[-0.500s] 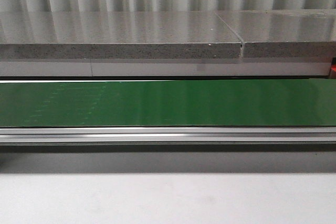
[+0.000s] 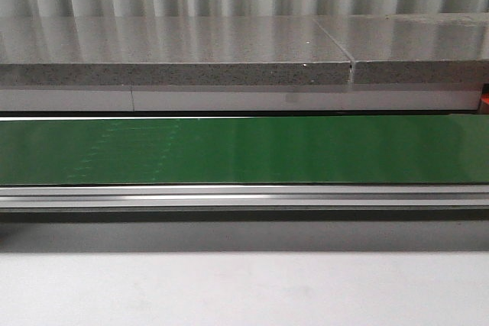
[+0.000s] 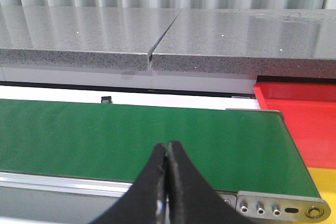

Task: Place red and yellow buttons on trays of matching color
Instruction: 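Move the left gripper down over the red push-button on the table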

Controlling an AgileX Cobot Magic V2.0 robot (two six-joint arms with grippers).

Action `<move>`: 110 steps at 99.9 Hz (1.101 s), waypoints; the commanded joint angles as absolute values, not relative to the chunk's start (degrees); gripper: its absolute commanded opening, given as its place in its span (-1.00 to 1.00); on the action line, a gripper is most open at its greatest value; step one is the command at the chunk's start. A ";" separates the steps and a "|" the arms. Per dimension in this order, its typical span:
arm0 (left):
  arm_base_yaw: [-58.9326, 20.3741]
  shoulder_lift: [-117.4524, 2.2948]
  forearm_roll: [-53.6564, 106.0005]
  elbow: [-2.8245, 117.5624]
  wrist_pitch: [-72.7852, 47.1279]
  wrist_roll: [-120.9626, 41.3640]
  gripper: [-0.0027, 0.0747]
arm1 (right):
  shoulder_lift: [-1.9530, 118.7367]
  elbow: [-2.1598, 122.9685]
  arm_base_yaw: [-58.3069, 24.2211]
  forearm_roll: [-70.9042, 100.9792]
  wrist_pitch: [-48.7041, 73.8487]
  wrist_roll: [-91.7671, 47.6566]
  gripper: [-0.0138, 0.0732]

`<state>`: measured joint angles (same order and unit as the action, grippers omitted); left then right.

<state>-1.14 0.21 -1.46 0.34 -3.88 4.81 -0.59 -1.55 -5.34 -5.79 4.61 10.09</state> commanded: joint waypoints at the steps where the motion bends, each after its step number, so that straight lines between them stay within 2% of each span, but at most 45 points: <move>1: -1.17 0.73 -0.54 3.39 -3.67 5.39 -0.98 | -1.51 -1.65 -5.27 -6.39 -0.31 9.46 -0.84; 19: -1.17 -6.53 5.57 15.46 -15.02 5.57 -0.98 | -1.51 -1.65 -5.27 -6.39 -0.31 9.46 -0.84; 42: -1.17 -21.60 4.26 33.50 -39.50 5.57 -0.98 | -1.51 -1.65 -5.27 -6.39 -0.31 9.46 -0.84; 57: -1.17 -29.45 4.28 40.68 -53.28 5.57 -0.98 | -1.51 -1.65 -5.27 -6.39 -0.31 9.46 -0.84; 80: -1.17 -34.66 4.28 42.17 -54.99 5.57 -0.98 | -1.51 -1.65 -5.27 -6.39 -0.31 9.46 -0.84; 110: -1.17 -35.16 4.12 42.17 -54.74 5.57 -0.98 | -1.51 -1.65 -5.27 -6.39 -0.31 9.46 -0.84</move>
